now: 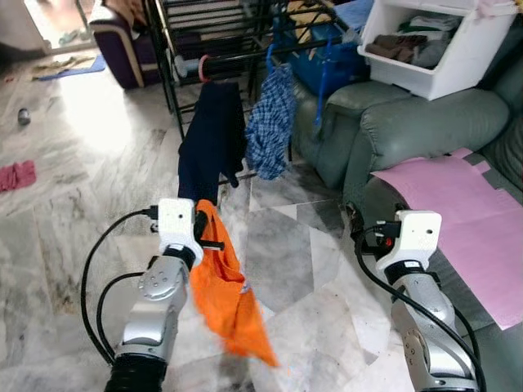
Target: Hang hanger
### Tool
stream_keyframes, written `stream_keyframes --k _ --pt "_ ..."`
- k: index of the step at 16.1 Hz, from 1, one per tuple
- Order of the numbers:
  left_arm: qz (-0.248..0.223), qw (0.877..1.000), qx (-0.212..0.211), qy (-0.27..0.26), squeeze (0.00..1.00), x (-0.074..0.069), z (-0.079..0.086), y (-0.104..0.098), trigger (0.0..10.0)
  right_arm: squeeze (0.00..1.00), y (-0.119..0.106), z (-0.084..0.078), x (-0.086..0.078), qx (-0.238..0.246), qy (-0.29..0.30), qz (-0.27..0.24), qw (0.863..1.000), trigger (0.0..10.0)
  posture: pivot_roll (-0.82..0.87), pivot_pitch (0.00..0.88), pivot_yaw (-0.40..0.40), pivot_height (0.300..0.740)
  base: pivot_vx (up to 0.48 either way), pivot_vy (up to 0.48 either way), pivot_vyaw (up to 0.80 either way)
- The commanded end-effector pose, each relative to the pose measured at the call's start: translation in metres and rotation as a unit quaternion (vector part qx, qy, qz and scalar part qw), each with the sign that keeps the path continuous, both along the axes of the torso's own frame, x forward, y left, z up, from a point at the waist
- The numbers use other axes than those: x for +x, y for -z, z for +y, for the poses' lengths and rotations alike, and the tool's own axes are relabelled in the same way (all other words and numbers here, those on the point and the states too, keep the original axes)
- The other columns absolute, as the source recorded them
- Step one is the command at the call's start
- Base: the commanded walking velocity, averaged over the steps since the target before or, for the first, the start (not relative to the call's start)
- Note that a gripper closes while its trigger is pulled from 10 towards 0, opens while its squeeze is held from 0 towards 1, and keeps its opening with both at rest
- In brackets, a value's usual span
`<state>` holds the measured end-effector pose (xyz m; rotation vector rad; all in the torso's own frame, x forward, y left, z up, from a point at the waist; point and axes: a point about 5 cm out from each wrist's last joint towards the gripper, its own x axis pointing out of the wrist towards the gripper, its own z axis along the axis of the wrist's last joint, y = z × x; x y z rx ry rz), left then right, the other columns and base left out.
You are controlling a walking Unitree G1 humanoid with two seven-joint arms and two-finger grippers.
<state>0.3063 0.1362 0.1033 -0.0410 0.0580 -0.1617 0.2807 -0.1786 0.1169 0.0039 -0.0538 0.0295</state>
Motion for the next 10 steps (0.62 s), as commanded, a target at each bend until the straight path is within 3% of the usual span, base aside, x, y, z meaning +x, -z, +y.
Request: stream_keyframes --k 1,10 --pt "-0.009 1.000 0.000 0.006 0.00 0.0026 -0.0005 -0.0049 10.0 0.00 0.0002 0.0007 0.0004 -0.003 -0.002 -0.002 1.000 10.0 -0.06 0.071 0.010 0.740 0.356 0.000 0.00" --pt "-0.005 1.000 0.000 0.011 0.00 0.0019 -0.0032 -0.0022 10.0 0.00 0.0004 0.0019 0.0031 -0.005 -0.003 -0.002 1.000 10.0 -0.06 0.073 0.008 0.740 0.426 0.000 0.00"
